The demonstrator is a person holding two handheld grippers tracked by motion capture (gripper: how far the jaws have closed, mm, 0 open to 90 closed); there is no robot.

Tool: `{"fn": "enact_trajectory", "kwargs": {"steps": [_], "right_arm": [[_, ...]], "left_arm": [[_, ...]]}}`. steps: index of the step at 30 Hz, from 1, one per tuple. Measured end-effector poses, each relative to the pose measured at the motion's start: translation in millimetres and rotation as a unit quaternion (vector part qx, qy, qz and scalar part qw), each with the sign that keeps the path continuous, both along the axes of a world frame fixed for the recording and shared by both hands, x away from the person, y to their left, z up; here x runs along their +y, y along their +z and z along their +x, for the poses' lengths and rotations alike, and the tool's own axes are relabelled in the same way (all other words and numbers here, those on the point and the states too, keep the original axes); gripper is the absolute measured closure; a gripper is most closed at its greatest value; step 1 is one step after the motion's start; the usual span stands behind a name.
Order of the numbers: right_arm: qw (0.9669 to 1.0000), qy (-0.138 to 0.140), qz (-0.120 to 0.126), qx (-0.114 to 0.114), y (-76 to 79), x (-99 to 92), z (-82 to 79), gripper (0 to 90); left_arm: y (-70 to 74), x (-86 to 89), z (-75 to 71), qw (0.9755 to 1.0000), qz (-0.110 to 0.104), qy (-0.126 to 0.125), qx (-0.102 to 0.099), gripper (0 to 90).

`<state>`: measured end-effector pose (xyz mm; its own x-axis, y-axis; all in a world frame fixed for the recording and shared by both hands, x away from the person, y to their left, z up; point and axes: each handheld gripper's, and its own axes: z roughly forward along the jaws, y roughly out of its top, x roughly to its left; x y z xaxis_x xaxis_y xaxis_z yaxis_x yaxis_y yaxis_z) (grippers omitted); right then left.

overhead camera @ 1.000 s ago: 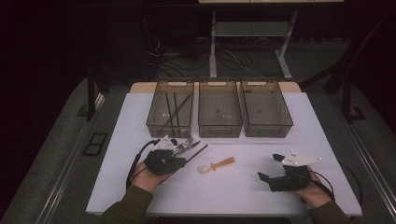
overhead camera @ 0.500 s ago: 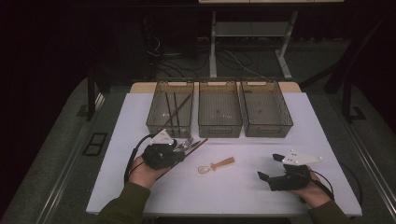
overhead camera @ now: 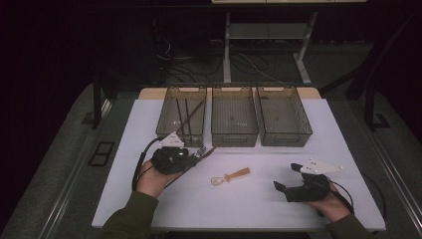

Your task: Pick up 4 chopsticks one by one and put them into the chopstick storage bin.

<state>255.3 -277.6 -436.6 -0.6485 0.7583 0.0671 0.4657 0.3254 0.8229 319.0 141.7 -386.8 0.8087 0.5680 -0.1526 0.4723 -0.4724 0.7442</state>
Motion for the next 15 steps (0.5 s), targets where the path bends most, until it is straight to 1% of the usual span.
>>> {"fn": "enact_trajectory", "kwargs": {"steps": [6,9,13,15], "right_arm": [[0.9999,-0.011,0.008,0.004,1.4,-1.2,0.4,9.2],[0.9999,-0.011,0.004,0.006,0.7,-0.9,1.0,9.2],[0.9999,-0.011,0.001,0.007,0.0,-0.9,1.0,9.3],[0.9999,-0.011,-0.001,0.007,-0.4,-1.2,1.0,9.3]], "left_arm": [[6.8,2.9,8.4,0.9999,-0.008,0.001,-0.006,85.1],[10.1,4.3,13.6,0.9999,-0.011,0.005,-0.007,85.1],[15.7,6.1,21.5,0.9997,-0.021,0.010,-0.008,85.1],[19.2,6.2,25.8,0.9997,-0.021,0.012,-0.011,85.1]]}}
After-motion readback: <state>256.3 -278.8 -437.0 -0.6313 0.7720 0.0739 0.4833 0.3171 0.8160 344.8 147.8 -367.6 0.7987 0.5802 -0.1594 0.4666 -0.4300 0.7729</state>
